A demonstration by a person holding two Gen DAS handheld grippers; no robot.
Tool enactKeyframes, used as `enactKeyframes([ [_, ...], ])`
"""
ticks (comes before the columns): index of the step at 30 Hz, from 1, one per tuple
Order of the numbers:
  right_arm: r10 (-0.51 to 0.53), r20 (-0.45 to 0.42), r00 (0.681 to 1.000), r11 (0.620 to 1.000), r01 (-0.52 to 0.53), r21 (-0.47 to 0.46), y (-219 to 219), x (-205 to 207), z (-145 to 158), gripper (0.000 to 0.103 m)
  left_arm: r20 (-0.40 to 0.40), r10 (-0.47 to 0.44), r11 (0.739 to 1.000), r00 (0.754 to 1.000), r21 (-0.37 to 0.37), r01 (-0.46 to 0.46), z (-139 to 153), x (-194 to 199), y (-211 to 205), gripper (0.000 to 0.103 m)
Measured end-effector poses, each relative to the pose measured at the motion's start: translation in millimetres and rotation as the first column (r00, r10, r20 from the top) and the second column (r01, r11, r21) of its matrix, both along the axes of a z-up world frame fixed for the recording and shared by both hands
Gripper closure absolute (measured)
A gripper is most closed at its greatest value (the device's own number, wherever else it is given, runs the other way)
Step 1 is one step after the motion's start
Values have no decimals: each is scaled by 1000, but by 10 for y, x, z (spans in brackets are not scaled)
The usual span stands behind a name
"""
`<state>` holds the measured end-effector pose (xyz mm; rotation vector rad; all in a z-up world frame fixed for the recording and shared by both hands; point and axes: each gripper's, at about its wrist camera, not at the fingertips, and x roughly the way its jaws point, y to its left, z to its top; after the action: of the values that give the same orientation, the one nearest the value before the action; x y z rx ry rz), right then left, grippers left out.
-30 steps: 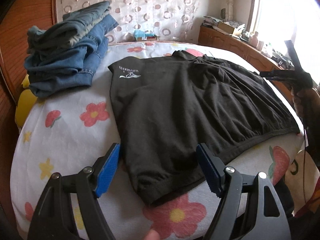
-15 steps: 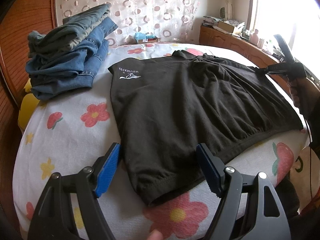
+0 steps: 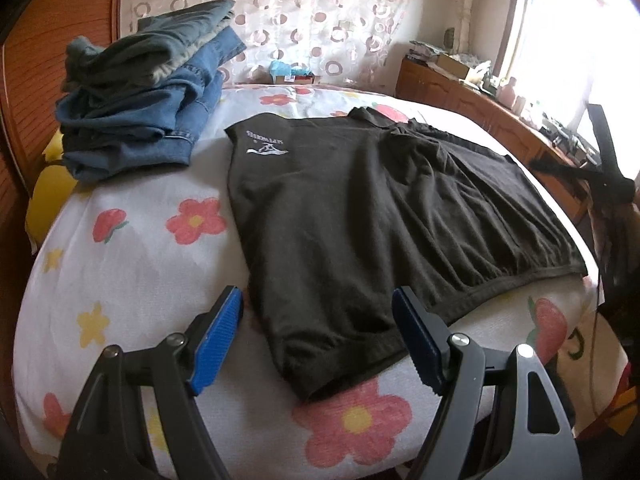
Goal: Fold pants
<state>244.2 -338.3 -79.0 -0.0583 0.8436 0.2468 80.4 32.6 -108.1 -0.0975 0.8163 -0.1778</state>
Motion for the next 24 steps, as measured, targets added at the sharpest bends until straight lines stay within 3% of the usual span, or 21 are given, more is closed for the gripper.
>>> enactKeyframes([
  [5,84,15,996,996,-85,32,155,-498,-37,38,13,24,999,1000,-25,-24,60,-77,121,26],
  [8,104,11,994,993,-105,60,203,-672,-122,34,14,26,999,1000,-27,-26,73,-129,166,33],
  [13,111,16,994,994,-111,23,334,-871,-257,34,14,23,998,1000,-55,-22,60,-203,223,38],
  [18,121,47,992,992,-118,-46,461,-953,-382,31,6,17,998,1000,-59,-17,34,-241,227,54],
  [24,108,91,990,994,-106,-28,438,-995,-428,27,-6,14,999,1000,-40,-14,-14,-258,190,71],
])
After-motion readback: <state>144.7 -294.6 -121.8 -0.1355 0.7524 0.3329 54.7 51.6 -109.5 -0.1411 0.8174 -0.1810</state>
